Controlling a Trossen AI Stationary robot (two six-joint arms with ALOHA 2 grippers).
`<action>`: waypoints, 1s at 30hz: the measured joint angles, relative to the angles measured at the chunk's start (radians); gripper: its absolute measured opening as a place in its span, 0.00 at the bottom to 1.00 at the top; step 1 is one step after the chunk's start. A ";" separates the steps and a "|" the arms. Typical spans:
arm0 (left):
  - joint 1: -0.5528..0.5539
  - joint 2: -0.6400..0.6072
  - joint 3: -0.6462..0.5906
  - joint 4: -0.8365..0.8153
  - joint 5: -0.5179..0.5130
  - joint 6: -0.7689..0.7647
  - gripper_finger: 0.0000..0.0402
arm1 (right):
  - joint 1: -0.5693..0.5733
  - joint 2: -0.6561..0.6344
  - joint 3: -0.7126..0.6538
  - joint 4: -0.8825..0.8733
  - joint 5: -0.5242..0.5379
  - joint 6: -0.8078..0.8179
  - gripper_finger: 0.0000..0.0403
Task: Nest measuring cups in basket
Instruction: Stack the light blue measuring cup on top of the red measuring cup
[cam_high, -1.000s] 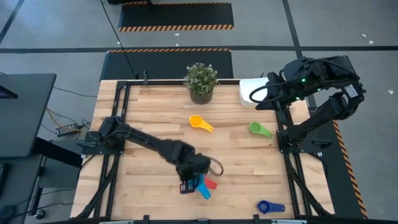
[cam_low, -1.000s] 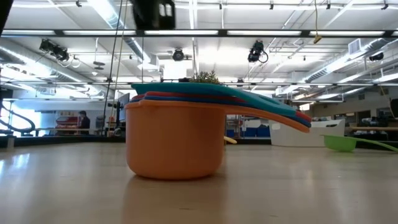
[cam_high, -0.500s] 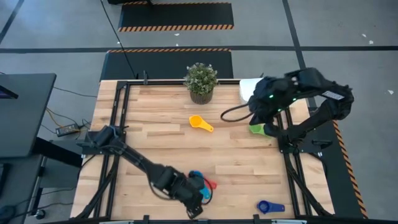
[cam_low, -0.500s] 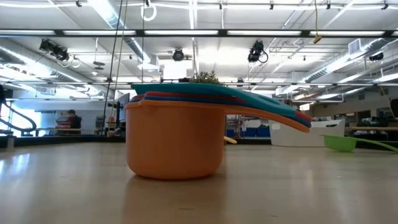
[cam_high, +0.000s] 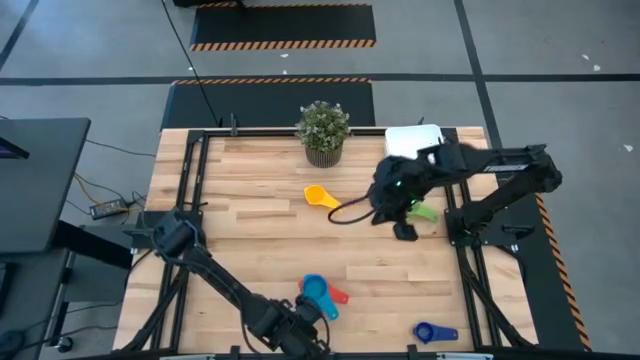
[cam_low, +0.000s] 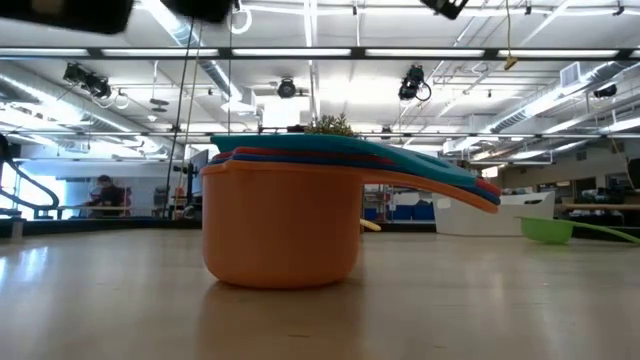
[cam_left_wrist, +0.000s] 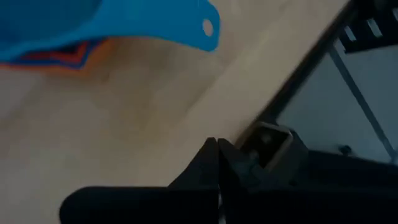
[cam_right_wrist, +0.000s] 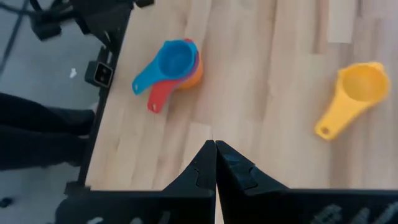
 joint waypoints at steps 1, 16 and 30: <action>0.001 0.007 0.000 -0.001 -0.013 0.001 0.00 | 0.009 0.000 -0.032 0.043 0.000 0.019 0.01; 0.048 0.062 0.001 0.007 -0.095 0.107 0.00 | 0.076 0.001 -0.298 0.392 0.089 0.146 0.01; 0.113 0.062 0.001 0.062 -0.149 0.195 0.00 | 0.076 0.001 -0.298 0.397 0.090 0.127 0.01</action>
